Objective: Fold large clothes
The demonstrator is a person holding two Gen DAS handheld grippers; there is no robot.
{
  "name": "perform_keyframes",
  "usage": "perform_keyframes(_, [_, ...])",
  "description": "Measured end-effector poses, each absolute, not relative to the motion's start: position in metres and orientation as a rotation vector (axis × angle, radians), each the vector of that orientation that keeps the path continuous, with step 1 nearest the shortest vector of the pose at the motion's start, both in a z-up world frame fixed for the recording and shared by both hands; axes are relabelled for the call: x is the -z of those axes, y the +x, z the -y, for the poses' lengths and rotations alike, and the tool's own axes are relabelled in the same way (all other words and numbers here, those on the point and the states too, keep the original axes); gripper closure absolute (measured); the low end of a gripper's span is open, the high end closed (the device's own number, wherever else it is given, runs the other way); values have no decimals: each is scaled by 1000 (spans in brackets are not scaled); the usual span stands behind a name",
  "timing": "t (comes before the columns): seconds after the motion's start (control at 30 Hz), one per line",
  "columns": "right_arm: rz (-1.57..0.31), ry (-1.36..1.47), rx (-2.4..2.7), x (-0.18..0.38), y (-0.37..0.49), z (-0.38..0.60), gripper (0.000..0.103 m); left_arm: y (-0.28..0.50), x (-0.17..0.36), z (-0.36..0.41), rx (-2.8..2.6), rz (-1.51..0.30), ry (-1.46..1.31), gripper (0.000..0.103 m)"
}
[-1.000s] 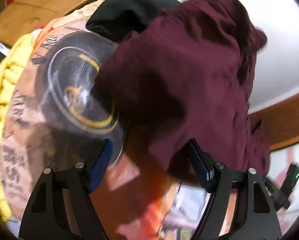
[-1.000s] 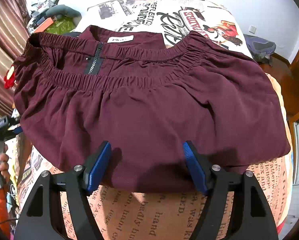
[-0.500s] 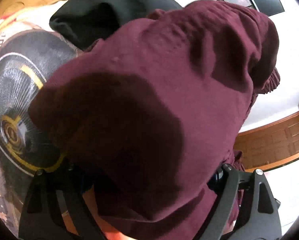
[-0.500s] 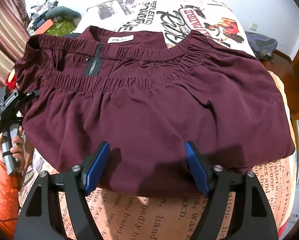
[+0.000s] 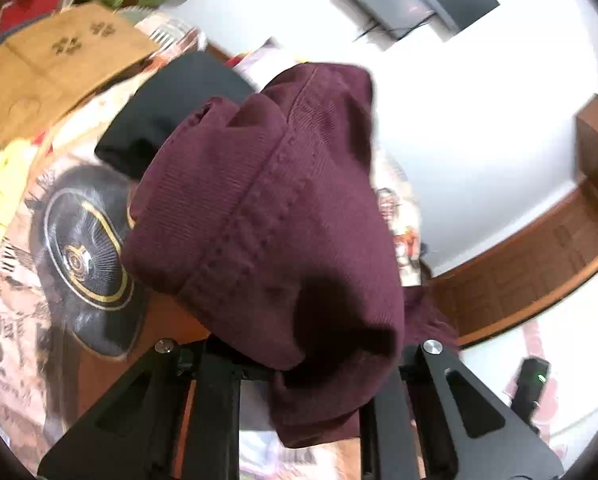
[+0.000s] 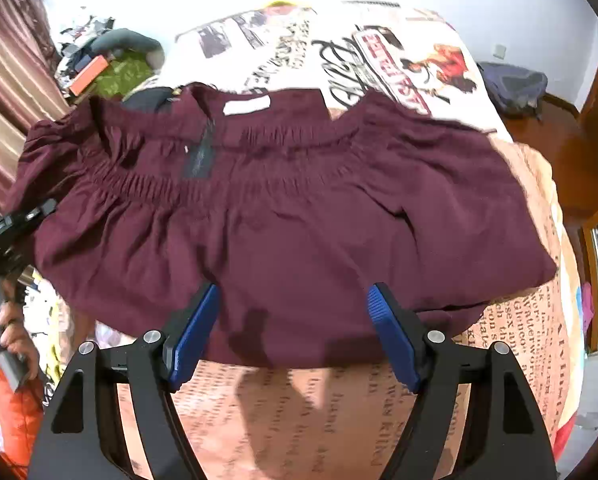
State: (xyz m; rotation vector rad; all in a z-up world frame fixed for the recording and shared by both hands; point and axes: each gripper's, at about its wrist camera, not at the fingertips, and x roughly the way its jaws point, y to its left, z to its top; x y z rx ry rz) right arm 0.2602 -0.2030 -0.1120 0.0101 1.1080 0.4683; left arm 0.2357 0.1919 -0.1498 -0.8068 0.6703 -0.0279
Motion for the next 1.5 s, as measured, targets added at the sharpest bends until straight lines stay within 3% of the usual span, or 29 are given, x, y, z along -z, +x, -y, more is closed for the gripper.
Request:
perform_keyframes(0.3, [-1010, -52, -645, 78, 235, 132, 29, 170, 94, -187, -11, -539, -723, 90])
perform_keyframes(0.53, [-1205, -141, -785, 149, 228, 54, 29, 165, 108, -188, -91, -600, -689, 90])
perform_keyframes(0.67, [-1223, -158, -776, 164, 232, 49, 26, 170, 105, -175, -112, -631, -629, 89])
perform_keyframes(0.83, [-1183, -73, -769, 143, 245, 89, 27, 187, 81, -152, -76, -604, -569, 89])
perform_keyframes(1.13, [-1023, 100, -495, 109, 250, 230, 27, 276, 53, -33, 137, -675, -471, 89])
perform_keyframes(1.4, [-1022, 145, -293, 113, 234, 301, 27, 331, 108, 119, 279, -886, -194, 89])
perform_keyframes(1.5, [-1028, 151, -264, 110, 232, 313, 27, 332, 138, 149, 306, -987, -90, 82])
